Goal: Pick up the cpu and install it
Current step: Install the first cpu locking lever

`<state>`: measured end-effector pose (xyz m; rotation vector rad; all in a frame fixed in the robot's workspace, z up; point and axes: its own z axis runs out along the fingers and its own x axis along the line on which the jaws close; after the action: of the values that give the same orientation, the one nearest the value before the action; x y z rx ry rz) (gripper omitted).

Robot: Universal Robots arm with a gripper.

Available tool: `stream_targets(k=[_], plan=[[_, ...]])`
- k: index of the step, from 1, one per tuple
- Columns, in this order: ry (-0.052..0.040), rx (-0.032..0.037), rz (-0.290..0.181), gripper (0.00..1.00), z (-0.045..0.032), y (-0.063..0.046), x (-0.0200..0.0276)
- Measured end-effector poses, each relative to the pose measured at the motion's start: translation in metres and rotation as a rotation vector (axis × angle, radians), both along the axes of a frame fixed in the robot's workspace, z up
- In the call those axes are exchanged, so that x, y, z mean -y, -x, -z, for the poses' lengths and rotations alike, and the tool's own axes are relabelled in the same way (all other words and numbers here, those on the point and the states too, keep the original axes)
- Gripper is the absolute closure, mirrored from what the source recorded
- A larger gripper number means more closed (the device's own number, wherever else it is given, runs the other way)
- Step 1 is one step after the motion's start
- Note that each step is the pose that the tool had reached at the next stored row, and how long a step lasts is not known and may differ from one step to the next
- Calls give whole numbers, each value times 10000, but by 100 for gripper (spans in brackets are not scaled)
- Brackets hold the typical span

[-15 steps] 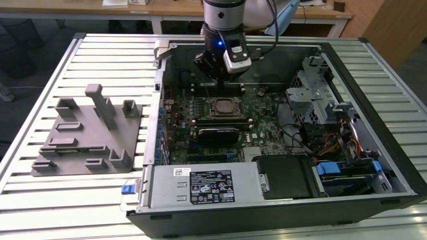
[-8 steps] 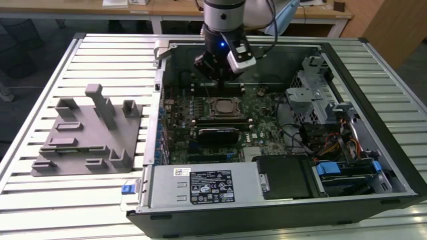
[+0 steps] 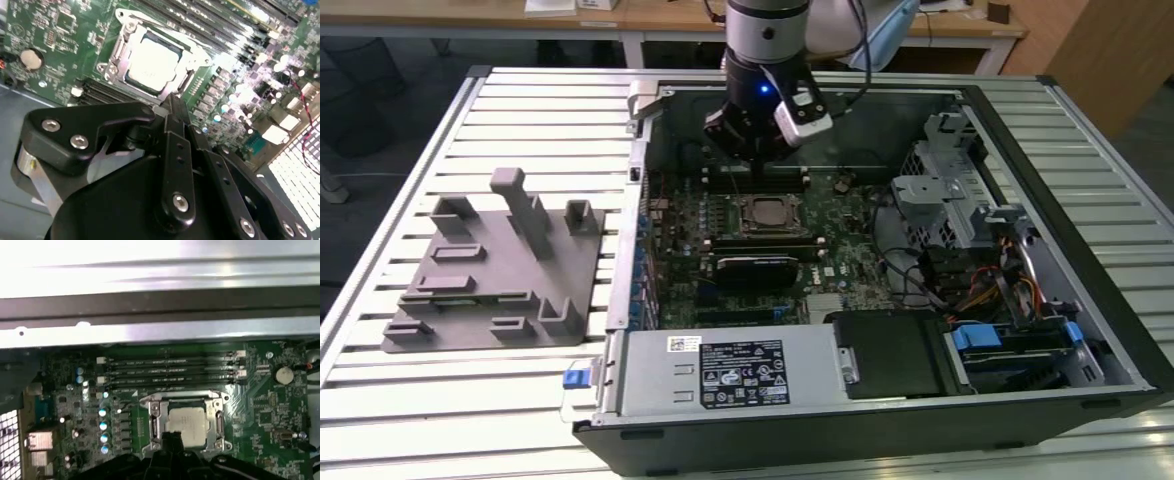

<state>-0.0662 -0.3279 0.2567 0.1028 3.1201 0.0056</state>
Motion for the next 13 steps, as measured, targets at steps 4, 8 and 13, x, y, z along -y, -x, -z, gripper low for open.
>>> stream_targets(k=[4,8,13], plan=[[-9,0,-2,89,2,107,0],[-9,-1,-9,89,2,186,0],[-9,-1,-24,89,4,310,-1]])
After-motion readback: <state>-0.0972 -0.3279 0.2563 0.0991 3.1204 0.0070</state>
